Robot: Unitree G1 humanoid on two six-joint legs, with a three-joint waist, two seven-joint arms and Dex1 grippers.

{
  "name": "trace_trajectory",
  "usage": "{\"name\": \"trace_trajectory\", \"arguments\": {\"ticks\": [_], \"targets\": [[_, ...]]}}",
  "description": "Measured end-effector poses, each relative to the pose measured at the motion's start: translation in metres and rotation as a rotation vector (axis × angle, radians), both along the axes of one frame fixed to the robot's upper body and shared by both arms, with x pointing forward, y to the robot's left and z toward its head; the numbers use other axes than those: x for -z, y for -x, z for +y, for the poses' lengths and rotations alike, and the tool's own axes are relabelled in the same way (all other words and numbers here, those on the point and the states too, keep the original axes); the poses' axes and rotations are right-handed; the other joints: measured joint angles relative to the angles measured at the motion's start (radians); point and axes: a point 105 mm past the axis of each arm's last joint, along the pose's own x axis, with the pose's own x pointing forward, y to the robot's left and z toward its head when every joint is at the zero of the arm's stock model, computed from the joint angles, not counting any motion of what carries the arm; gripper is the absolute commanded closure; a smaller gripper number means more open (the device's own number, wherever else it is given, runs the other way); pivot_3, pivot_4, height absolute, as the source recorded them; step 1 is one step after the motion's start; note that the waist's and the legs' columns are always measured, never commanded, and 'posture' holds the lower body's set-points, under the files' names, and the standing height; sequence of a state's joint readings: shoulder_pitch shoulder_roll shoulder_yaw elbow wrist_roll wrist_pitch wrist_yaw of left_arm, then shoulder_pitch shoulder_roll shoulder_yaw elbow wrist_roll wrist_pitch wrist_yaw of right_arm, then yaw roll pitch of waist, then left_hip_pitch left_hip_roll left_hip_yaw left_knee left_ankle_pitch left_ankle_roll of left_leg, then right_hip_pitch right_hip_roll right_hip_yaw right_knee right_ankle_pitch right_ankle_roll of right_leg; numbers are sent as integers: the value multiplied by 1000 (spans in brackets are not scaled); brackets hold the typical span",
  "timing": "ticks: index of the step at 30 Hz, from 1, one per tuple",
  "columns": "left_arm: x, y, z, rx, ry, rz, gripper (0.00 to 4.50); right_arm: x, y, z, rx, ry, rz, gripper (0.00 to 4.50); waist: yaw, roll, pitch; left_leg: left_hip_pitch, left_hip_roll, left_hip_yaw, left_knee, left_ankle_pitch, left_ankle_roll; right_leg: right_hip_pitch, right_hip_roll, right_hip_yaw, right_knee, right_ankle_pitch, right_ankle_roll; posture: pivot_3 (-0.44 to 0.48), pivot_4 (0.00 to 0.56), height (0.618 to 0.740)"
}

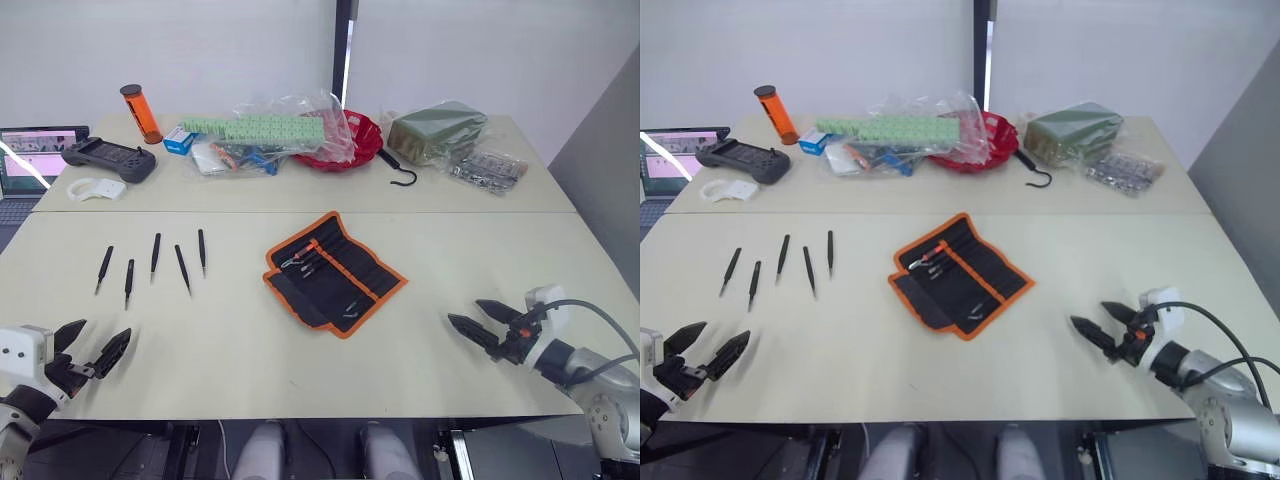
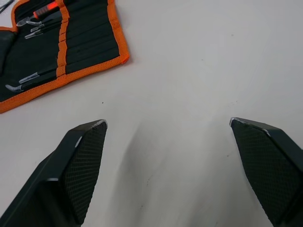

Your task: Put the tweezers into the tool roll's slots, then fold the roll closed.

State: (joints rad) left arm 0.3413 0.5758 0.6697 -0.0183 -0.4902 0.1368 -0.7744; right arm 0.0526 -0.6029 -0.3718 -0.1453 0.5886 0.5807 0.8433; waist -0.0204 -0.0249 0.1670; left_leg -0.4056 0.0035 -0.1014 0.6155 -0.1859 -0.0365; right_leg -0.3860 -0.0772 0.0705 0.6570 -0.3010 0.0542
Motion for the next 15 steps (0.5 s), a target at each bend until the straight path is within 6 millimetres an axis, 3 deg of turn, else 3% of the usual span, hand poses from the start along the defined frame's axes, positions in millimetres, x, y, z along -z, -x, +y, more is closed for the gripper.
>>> {"name": "trace_trajectory", "arguments": {"ticks": [4,7,11,15], "targets": [[-5,6,-3,-27,7,-27,23,-21,-13,19,-99,-63,2,0,-4,0,0,0,1,1,0,0,0,0,0,0,0,0,-1,0,150,740],[-6,14,-3,-68,14,-35,23,-49,-21,50,-278,-75,-14,0,-13,0,0,0,2,2,0,0,0,-1,1,0,0,1,-1,0,150,740],[-3,28,-6,-144,54,-44,23,-86,-19,100,-554,-36,-65,0,-17,-1,0,-1,2,1,-1,0,0,-1,1,-1,-1,1,-1,0,150,740],[2,44,-11,-201,62,-26,23,-116,-18,138,-738,22,-148,0,-16,-2,1,-1,1,1,0,0,0,-1,1,-1,-2,1,-1,0,150,740]]}}
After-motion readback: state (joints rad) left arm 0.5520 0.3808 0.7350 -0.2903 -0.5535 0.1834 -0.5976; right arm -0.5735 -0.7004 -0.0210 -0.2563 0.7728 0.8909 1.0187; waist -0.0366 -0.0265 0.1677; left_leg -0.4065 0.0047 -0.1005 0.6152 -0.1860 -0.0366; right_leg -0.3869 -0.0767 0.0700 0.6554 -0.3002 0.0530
